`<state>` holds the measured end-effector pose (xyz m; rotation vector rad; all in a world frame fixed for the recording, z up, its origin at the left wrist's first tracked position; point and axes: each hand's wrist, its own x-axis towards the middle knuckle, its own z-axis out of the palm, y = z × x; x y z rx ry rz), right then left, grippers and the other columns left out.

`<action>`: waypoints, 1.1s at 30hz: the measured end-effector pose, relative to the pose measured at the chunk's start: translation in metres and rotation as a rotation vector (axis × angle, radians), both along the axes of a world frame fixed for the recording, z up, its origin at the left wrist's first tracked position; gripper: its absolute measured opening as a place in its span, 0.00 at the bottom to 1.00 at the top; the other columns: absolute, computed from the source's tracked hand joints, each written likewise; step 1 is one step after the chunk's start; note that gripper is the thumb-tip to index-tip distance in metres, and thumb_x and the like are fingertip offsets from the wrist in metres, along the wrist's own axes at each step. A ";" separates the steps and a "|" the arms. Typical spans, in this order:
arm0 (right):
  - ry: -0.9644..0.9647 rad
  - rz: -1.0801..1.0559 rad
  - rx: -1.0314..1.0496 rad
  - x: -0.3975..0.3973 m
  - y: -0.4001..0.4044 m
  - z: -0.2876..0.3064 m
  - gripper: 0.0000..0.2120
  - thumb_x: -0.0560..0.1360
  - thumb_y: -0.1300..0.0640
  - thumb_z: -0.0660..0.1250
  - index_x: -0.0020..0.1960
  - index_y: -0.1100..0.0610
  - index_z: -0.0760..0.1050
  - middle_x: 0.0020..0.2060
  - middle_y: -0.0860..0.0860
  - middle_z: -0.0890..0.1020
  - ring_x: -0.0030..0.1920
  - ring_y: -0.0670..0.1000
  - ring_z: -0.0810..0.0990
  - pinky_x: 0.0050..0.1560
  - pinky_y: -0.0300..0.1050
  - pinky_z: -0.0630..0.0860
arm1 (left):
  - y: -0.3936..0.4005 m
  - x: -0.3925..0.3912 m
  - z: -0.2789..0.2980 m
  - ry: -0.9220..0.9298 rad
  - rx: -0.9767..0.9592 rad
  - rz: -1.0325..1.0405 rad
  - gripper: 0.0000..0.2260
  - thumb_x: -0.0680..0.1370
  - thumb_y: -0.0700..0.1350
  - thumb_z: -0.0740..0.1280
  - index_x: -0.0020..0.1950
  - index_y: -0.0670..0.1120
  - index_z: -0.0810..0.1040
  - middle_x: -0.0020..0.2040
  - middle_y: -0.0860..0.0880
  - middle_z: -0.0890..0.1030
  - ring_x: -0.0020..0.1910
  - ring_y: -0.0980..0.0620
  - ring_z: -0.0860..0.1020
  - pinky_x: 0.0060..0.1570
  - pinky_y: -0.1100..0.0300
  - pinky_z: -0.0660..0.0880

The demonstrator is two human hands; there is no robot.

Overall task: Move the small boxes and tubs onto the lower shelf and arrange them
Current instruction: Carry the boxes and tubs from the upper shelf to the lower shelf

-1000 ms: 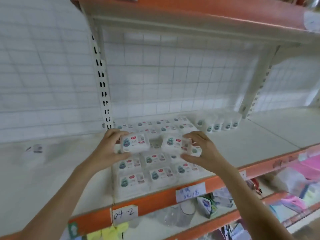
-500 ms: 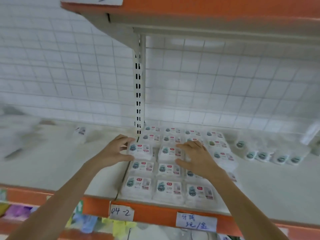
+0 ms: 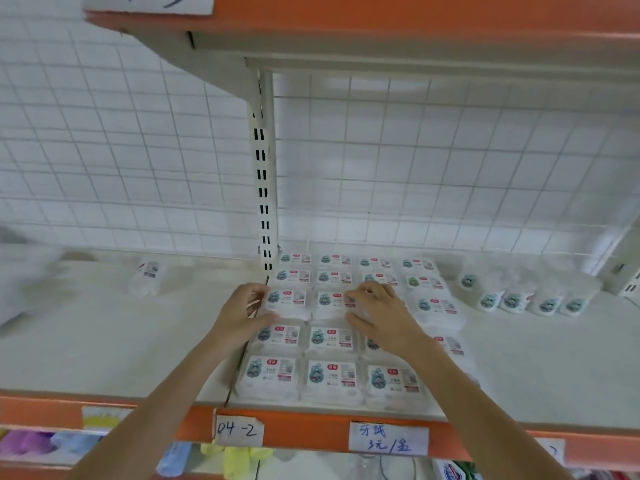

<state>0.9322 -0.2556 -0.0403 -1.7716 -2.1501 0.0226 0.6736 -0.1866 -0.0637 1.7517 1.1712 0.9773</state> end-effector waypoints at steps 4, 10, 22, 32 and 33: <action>0.110 -0.097 0.025 0.008 -0.008 -0.001 0.34 0.71 0.29 0.52 0.64 0.52 0.72 0.63 0.54 0.71 0.65 0.58 0.67 0.65 0.56 0.65 | -0.001 -0.002 0.004 0.070 -0.015 -0.035 0.32 0.59 0.55 0.74 0.59 0.50 0.69 0.59 0.50 0.71 0.59 0.54 0.72 0.62 0.59 0.68; 0.381 -0.679 -0.034 0.056 -0.035 0.006 0.40 0.67 0.35 0.68 0.72 0.49 0.58 0.73 0.57 0.56 0.73 0.60 0.54 0.70 0.59 0.54 | -0.003 -0.002 0.007 0.013 -0.054 -0.140 0.23 0.71 0.45 0.73 0.64 0.56 0.71 0.55 0.59 0.79 0.53 0.61 0.78 0.55 0.61 0.74; 0.516 -0.610 -0.187 0.064 -0.039 -0.009 0.43 0.67 0.37 0.68 0.74 0.52 0.56 0.74 0.56 0.53 0.73 0.59 0.56 0.69 0.60 0.61 | 0.003 -0.002 0.002 0.194 0.048 -0.087 0.20 0.75 0.50 0.68 0.66 0.51 0.72 0.50 0.50 0.82 0.51 0.52 0.79 0.49 0.61 0.72; 0.397 -0.650 -0.232 0.052 -0.046 0.003 0.42 0.69 0.34 0.64 0.75 0.51 0.52 0.75 0.55 0.51 0.73 0.61 0.52 0.70 0.61 0.56 | -0.002 -0.001 0.009 0.151 -0.084 -0.059 0.21 0.74 0.48 0.69 0.65 0.47 0.71 0.57 0.48 0.79 0.56 0.48 0.76 0.45 0.64 0.73; 0.345 -0.664 -0.229 0.049 -0.048 0.005 0.42 0.69 0.33 0.64 0.75 0.50 0.51 0.75 0.55 0.51 0.73 0.60 0.51 0.70 0.62 0.55 | -0.002 0.000 0.012 0.144 -0.096 -0.069 0.21 0.74 0.48 0.70 0.65 0.47 0.70 0.57 0.50 0.78 0.57 0.49 0.76 0.45 0.64 0.71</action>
